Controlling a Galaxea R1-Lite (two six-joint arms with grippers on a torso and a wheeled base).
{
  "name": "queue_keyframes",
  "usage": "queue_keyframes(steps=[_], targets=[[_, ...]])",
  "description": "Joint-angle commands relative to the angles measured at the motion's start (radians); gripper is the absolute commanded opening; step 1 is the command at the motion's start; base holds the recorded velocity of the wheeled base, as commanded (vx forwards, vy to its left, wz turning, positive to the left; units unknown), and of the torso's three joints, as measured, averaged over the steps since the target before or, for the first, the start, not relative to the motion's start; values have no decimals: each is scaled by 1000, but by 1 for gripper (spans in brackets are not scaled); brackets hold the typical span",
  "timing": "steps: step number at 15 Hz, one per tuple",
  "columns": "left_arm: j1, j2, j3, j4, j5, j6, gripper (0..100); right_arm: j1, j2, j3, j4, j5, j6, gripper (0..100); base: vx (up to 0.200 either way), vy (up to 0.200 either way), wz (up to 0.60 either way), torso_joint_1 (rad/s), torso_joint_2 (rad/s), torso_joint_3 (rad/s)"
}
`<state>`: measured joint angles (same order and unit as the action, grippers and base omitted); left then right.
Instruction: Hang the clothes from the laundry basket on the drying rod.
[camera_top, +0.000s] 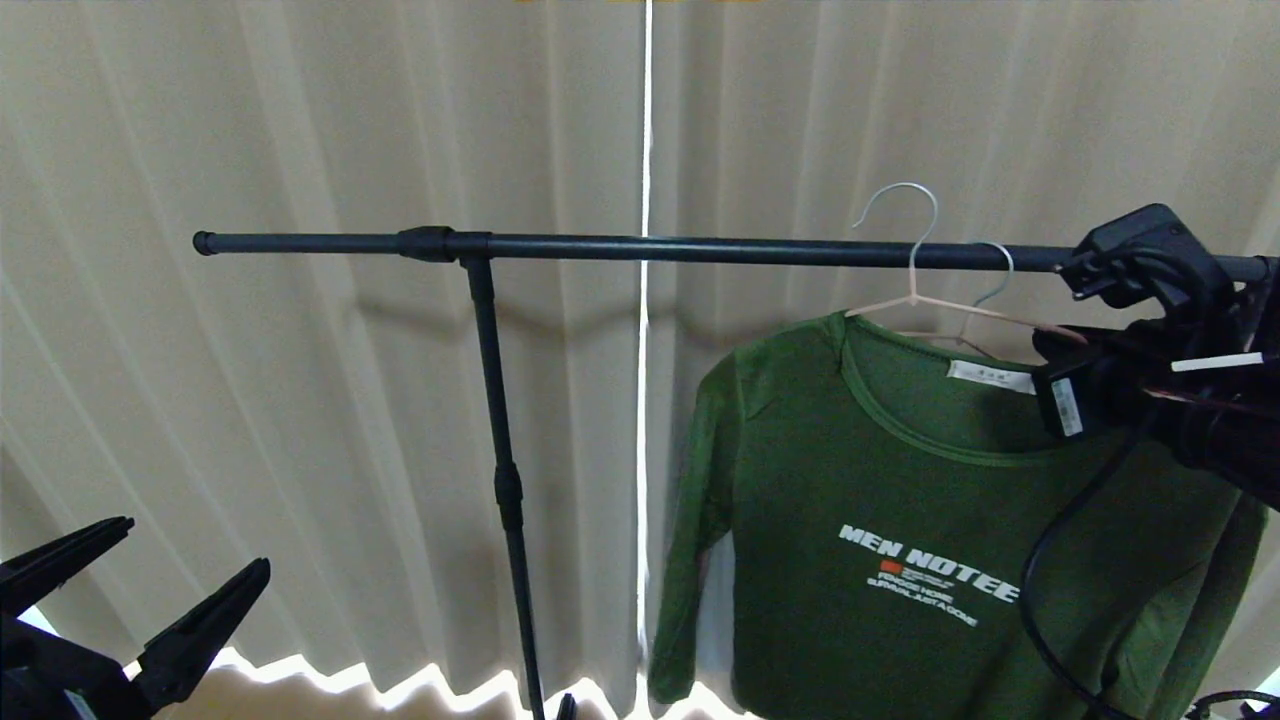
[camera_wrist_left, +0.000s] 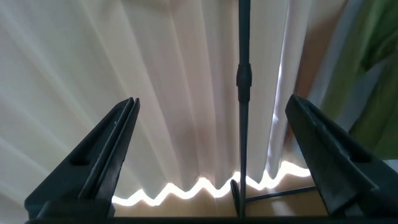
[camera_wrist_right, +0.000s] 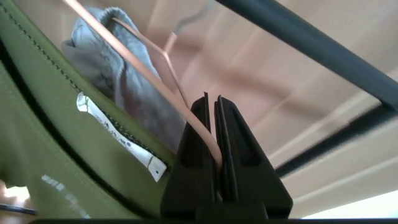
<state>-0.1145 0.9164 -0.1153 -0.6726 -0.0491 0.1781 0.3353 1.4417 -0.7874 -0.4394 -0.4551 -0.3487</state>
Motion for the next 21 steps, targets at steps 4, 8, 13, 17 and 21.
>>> queue_keyframes(steps=[4,8,13,17,21], targets=[[-1,1,2,1,0,0,100,13,152,-93,-4,-40,2,0,0,0,0,0,0,0],[-2,1,3,1,0,0,100,24,184,-134,-2,-94,1,0,0,0,0,0,0,0],[-2,1,6,1,0,0,100,45,269,-199,-1,-157,-1,0,0,0,0,0,0,0],[-2,2,8,1,-14,0,100,96,273,-191,4,-157,-3,0,0,0,0,0,0,0],[-2,2,8,1,-14,-2,100,134,273,-185,8,-162,-3,0,0,0,0,0,0,0]])
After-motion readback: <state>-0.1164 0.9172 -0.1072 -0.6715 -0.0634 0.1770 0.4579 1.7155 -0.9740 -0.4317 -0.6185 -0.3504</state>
